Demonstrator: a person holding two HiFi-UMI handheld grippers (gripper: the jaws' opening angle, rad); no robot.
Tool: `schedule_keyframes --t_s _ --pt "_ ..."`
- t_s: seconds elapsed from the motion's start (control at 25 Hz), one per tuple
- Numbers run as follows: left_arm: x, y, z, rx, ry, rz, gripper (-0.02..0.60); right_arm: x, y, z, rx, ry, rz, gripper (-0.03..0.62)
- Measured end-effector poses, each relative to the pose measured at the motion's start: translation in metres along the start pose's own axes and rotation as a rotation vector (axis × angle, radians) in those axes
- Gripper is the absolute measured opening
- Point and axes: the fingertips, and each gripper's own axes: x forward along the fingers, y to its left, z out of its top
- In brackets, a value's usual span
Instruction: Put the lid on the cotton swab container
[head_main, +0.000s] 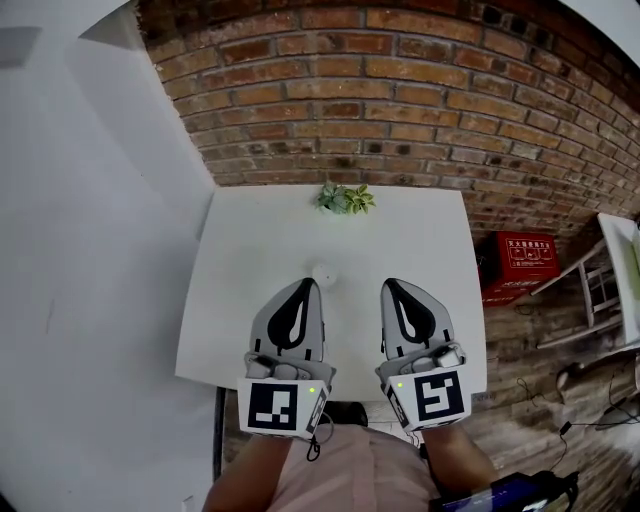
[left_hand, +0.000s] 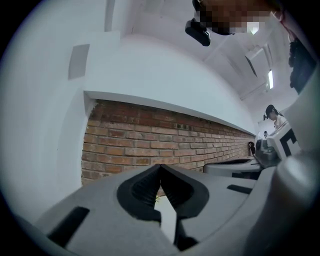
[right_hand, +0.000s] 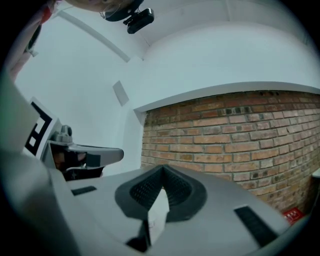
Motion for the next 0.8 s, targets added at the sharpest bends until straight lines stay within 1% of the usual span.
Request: schedule_keyframes --t_s 0.16,0.28,0.44,0.6,0.68,0.8 --pt "0.0 0.001 0.0 0.004 0.001 -0.01 0.0 0.0 0.001 -0.001 0.014 0.0 -0.006 0.003" --pt "0.0 -0.001 -0.001 -0.018 0.012 -0.026 0.0 0.001 0.005 -0.003 0.025 0.001 -0.001 0.003" --pt "-0.001 0.0 0.001 0.028 -0.017 -0.038 0.0 0.002 0.008 -0.006 0.032 0.008 0.004 0.003" --pt "-0.002 -0.002 -0.005 -0.01 0.025 -0.044 0.0 0.001 0.01 -0.009 0.038 0.009 -0.003 0.005" --pt "-0.003 -0.002 -0.007 -0.003 0.029 -0.051 0.0 0.001 0.011 -0.009 0.04 0.012 -0.006 0.004" --pt "-0.005 -0.005 -0.01 -0.019 0.044 -0.061 0.0 0.0 0.012 -0.01 0.043 0.013 -0.01 0.004"
